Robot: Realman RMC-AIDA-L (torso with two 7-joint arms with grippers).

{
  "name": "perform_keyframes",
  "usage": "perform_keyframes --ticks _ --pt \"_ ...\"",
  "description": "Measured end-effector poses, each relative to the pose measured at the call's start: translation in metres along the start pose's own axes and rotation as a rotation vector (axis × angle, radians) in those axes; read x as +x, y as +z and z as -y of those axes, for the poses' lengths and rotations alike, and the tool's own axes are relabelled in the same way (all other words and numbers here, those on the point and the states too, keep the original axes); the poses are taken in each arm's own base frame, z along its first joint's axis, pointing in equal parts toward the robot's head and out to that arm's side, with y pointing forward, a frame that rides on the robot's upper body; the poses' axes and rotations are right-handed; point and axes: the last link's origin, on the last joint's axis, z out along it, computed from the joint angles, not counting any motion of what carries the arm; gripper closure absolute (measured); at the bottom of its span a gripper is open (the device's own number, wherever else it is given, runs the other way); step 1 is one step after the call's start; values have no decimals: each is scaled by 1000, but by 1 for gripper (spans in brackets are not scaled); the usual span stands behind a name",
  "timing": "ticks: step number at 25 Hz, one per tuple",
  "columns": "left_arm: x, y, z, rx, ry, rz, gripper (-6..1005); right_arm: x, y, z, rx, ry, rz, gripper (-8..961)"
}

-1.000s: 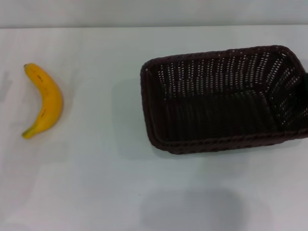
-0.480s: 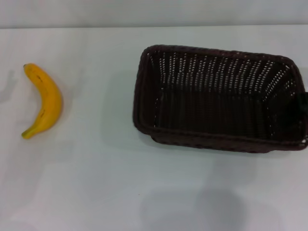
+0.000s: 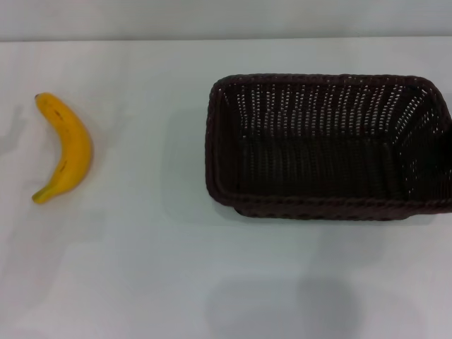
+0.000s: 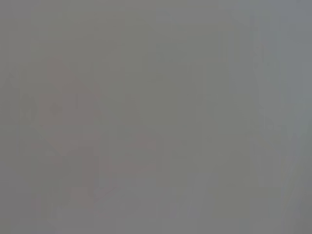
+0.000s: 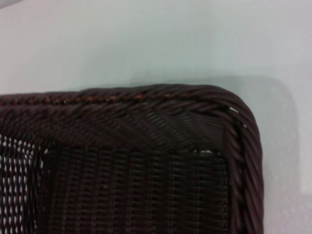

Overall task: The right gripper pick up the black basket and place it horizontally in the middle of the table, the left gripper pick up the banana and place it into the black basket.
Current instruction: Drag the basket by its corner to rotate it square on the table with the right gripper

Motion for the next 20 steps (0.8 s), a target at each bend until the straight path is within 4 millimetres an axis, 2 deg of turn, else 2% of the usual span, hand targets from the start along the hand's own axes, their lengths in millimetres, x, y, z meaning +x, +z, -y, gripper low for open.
perform_keyframes --ticks 7,15,20 --pt "0 0 0 1 -14 -3 134 -5 -17 6 -17 -7 28 709" --pt "1 2 0 2 -17 -7 134 -5 -22 7 -25 -26 22 707" --pt "1 3 0 1 -18 -6 134 -13 -40 11 -30 -38 55 706"
